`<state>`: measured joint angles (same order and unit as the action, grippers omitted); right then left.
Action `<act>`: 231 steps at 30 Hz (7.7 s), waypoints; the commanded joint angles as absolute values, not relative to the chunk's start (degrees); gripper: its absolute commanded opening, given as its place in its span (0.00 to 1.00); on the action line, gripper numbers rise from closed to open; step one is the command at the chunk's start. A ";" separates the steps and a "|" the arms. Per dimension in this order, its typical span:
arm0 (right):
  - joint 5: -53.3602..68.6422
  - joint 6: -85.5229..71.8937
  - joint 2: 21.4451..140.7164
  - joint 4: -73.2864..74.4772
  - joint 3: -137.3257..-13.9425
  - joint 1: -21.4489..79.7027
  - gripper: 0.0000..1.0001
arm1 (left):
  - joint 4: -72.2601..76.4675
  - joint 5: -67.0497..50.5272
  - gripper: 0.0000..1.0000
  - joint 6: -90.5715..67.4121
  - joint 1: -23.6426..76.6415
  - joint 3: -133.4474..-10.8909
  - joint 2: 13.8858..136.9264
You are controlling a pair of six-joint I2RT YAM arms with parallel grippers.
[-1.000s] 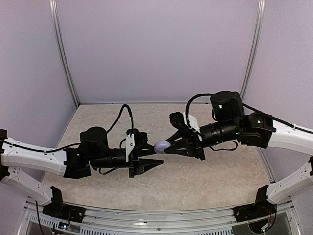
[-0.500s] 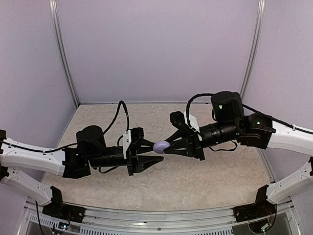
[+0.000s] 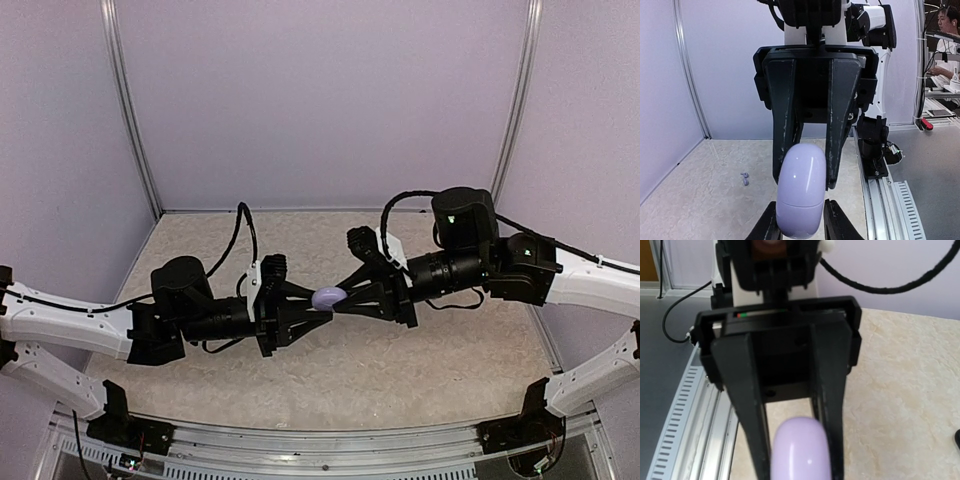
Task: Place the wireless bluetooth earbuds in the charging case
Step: Pass from the right arm to the left, then open the charging case, then move the earbuds to the center of the board, then pick up the left earbud from the center of the board, then insert the left earbud into the left side groove of the charging case.
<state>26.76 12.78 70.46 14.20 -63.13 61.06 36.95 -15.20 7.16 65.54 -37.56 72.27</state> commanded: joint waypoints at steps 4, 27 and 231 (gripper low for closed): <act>26.54 12.50 70.33 12.37 -62.19 61.79 0.09 | 39.62 -15.27 0.23 5.77 65.27 -36.56 72.07; 23.40 7.79 66.34 8.52 -62.61 59.15 0.42 | 38.30 -17.93 0.00 11.79 66.67 -35.71 71.63; -10.39 19.35 65.93 12.74 -57.77 63.91 0.13 | 52.47 -25.42 0.00 12.54 57.48 -23.10 72.02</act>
